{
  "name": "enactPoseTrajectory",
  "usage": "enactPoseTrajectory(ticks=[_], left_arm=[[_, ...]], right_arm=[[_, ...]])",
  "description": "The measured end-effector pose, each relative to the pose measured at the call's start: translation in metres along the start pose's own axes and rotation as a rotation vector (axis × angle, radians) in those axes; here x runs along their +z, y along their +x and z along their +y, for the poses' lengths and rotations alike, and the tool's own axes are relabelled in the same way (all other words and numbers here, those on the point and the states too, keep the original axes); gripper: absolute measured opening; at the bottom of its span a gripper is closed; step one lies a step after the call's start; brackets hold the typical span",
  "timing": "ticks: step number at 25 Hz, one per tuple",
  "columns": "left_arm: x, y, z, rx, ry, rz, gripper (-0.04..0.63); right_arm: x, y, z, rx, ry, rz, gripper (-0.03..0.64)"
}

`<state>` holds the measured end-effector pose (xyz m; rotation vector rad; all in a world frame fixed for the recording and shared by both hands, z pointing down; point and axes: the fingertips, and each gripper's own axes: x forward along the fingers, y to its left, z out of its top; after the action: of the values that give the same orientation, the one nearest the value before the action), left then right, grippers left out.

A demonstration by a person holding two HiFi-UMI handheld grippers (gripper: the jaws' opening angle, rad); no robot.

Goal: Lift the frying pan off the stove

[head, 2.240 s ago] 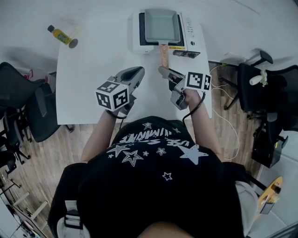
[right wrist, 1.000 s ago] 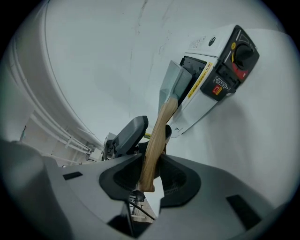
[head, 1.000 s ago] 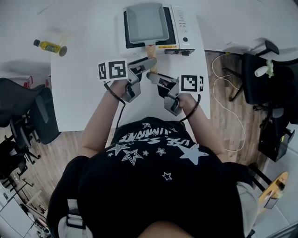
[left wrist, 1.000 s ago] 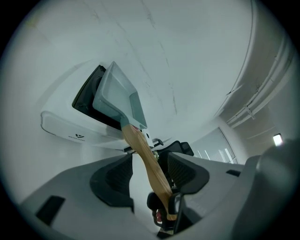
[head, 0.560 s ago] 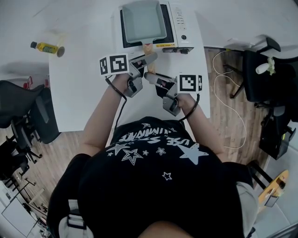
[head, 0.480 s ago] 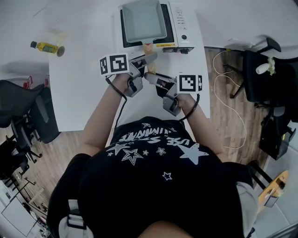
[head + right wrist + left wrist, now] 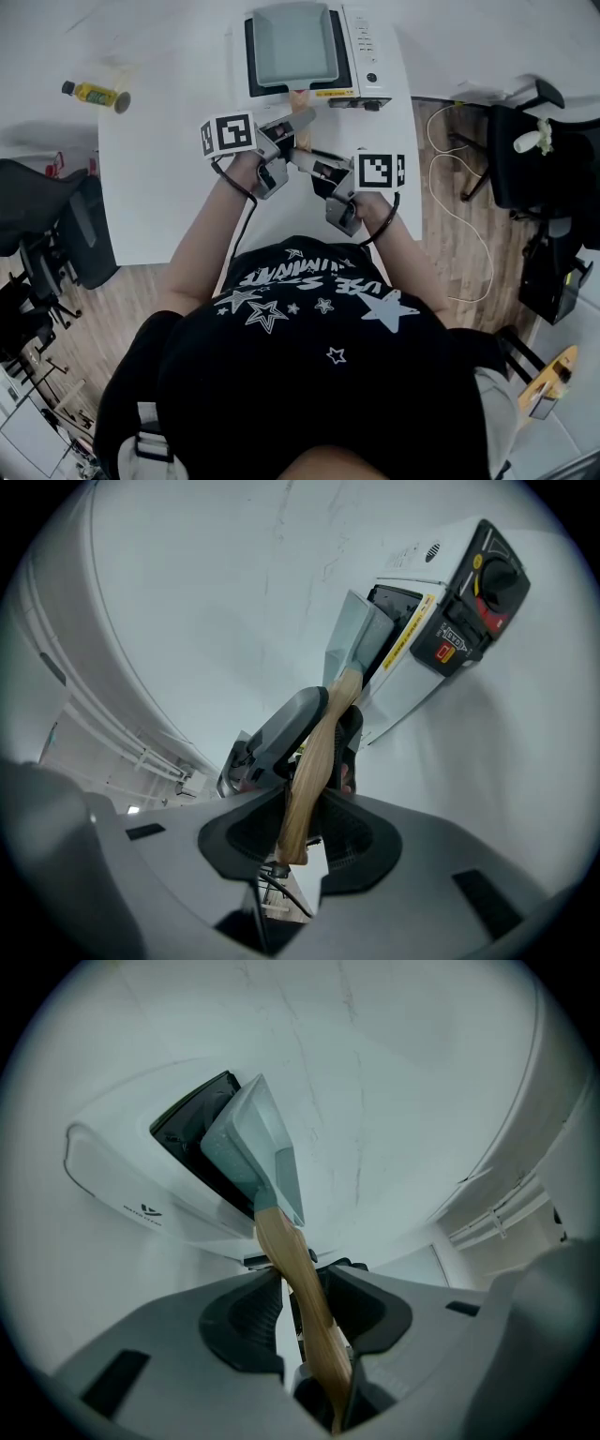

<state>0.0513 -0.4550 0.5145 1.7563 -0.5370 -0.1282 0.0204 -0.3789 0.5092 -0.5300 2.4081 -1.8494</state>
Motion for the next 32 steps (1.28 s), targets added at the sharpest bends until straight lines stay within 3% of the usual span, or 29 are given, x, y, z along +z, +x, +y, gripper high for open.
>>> enactPoseTrajectory(ticks=[14, 19, 22, 28, 32], left_arm=[[-0.001, -0.001, -0.003, -0.021, -0.019, 0.012, 0.155], [-0.002, -0.004, -0.009, -0.049, -0.023, -0.006, 0.155], [-0.003, -0.007, -0.013, -0.052, -0.015, -0.01, 0.155], [-0.004, -0.014, -0.024, -0.05, 0.024, -0.009, 0.155], [-0.009, -0.021, -0.034, -0.058, 0.057, -0.004, 0.155]], right_arm=[[0.0, -0.002, 0.003, -0.026, -0.024, -0.004, 0.112], [0.0, 0.003, 0.023, 0.065, -0.035, -0.014, 0.114], [-0.003, -0.004, 0.014, -0.017, -0.056, -0.008, 0.114], [-0.007, -0.005, 0.021, -0.032, -0.068, -0.011, 0.114], [-0.013, 0.0, 0.045, 0.063, -0.091, -0.027, 0.115]])
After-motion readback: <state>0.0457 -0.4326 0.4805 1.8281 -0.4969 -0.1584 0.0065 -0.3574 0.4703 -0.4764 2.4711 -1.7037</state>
